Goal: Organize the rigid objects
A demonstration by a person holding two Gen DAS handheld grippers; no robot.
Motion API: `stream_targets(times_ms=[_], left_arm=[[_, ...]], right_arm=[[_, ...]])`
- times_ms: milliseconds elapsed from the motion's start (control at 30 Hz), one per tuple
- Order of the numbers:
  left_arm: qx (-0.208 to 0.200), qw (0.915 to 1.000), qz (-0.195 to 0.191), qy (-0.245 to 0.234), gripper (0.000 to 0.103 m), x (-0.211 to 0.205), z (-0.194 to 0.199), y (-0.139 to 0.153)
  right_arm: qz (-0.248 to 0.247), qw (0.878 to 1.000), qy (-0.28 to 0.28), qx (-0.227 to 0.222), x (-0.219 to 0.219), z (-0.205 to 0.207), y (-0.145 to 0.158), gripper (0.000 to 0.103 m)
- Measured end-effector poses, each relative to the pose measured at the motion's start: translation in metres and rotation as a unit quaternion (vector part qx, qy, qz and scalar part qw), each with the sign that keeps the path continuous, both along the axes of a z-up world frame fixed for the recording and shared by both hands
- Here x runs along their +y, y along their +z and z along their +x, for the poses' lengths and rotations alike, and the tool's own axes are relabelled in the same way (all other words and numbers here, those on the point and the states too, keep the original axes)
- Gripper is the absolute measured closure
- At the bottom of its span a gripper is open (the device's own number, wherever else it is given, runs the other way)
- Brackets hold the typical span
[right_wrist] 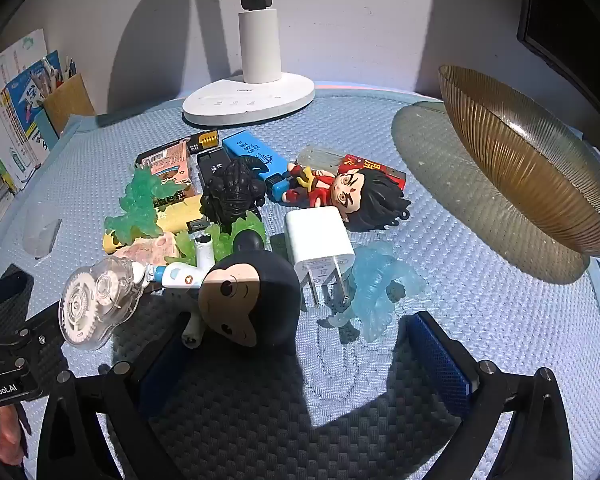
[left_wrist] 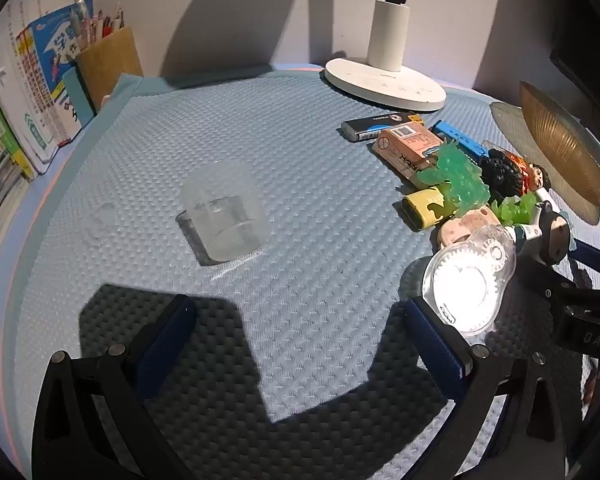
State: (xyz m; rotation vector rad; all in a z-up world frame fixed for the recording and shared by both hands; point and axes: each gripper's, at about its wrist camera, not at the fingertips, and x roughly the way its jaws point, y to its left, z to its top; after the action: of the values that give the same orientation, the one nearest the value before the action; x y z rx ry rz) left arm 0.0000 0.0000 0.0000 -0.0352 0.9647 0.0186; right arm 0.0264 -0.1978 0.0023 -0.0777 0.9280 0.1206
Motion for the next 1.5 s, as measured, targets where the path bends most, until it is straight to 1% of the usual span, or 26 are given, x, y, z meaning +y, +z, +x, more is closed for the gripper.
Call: stream_targets(times_ms=[133,167,200,233,300,333,400,467,500,533,600,633,667,700,733,767,833,900,1000,1033,1100,1133,1200,1300,1367,1500], left_arm=[[0.011,0.9999,0.003,0.011,0.000,0.001,-0.004,0.001],[0.006,0.9999,0.000,0.010,0.000,0.001,-0.011,0.002],[0.019,0.9997,-0.008,0.012,0.000,0.007,-0.013,0.003],[0.012,0.9998,-0.011,0.012,0.000,0.012,-0.021,0.005],[0.004,1.0000,0.006,0.002,0.000,0.011,-0.038,0.007],[0.011,0.9999,0.001,-0.003,0.000,0.015,-0.042,0.008],[0.019,0.9997,-0.014,0.008,0.001,0.023,-0.048,0.015],[-0.006,0.9996,-0.026,0.013,0.001,0.031,-0.062,0.025],[-0.015,0.9994,-0.027,0.012,0.001,0.032,-0.064,0.033],[-0.032,0.9992,-0.023,0.007,0.001,0.033,-0.070,0.044],[-0.060,0.9981,-0.003,-0.009,0.001,0.027,-0.077,0.069],[-0.074,0.9969,0.016,-0.019,0.001,0.025,-0.081,0.082],[-0.080,0.9962,0.024,-0.022,0.001,0.025,-0.085,0.087],[-0.083,0.9956,0.035,-0.025,0.001,0.025,-0.086,0.092],[-0.082,0.9952,0.042,-0.031,0.001,0.026,-0.088,0.097],[-0.080,0.9952,0.042,-0.036,0.001,0.026,-0.090,0.098],[-0.074,0.9958,0.033,-0.043,0.001,0.029,-0.094,0.095],[-0.069,0.9966,0.021,-0.040,0.001,0.027,-0.103,0.091],[-0.080,0.9966,0.007,-0.018,0.001,0.001,-0.115,0.088],[-0.087,0.9960,0.006,-0.018,0.001,0.003,-0.119,0.091],[-0.097,0.9951,0.011,-0.012,0.001,-0.011,-0.125,0.090],[-0.101,0.9947,0.020,-0.009,0.001,-0.012,-0.128,0.091],[-0.102,0.9944,0.029,-0.004,0.001,-0.023,-0.131,0.090],[-0.096,0.9953,0.013,-0.002,0.001,-0.023,-0.137,0.086],[-0.093,0.9956,0.000,-0.001,0.001,-0.023,-0.141,0.083],[-0.096,0.9954,0.002,0.003,0.001,-0.023,-0.147,0.079]], right_arm=[[-0.002,1.000,-0.002,0.005,0.000,-0.001,0.000,0.000],[-0.001,1.000,-0.001,0.017,0.000,-0.001,0.001,0.000],[-0.004,0.999,0.005,0.036,0.000,-0.002,0.003,0.000],[-0.004,0.999,0.009,0.052,-0.001,-0.004,0.003,0.000],[0.001,0.999,0.004,0.051,-0.003,-0.016,0.003,0.000],[-0.001,0.999,0.009,0.053,-0.005,-0.025,0.004,0.000],[0.007,0.998,0.005,0.060,-0.010,-0.040,0.005,0.000],[0.043,0.998,-0.013,0.049,-0.021,-0.059,0.012,0.000],[0.061,0.997,-0.015,0.037,-0.028,-0.067,0.019,0.000],[0.062,0.998,-0.019,0.013,-0.032,-0.080,0.028,0.000],[0.045,0.998,-0.023,-0.027,-0.033,-0.098,0.047,0.000],[0.036,0.998,-0.025,-0.051,-0.033,-0.109,0.058,0.000],[0.030,0.997,-0.027,-0.064,-0.032,-0.111,0.067,0.000],[0.021,0.996,-0.031,-0.085,-0.032,-0.122,0.076,0.000],[0.016,0.995,-0.032,-0.094,-0.033,-0.127,0.082,0.000],[0.013,0.995,-0.033,-0.096,-0.028,-0.123,0.087,0.000],[0.005,0.993,-0.026,-0.111,-0.024,-0.132,0.091,0.000],[-0.001,0.992,-0.026,-0.122,-0.017,-0.139,0.095,0.000],[0.020,0.993,-0.019,-0.116,-0.015,-0.141,0.095,0.000],[0.033,0.993,-0.021,-0.114,-0.017,-0.144,0.097,0.000],[0.053,0.992,-0.031,-0.108,-0.019,-0.148,0.092,0.000],[0.063,0.992,-0.036,-0.106,-0.020,-0.151,0.090,0.000],[0.058,0.992,-0.042,-0.106,-0.019,-0.156,0.088,0.000],[0.044,0.992,-0.042,-0.110,-0.021,-0.161,0.087,0.000],[0.046,0.991,-0.043,-0.114,-0.022,-0.165,0.088,0.000],[0.040,0.991,-0.044,-0.120,-0.020,-0.171,0.089,0.000]])
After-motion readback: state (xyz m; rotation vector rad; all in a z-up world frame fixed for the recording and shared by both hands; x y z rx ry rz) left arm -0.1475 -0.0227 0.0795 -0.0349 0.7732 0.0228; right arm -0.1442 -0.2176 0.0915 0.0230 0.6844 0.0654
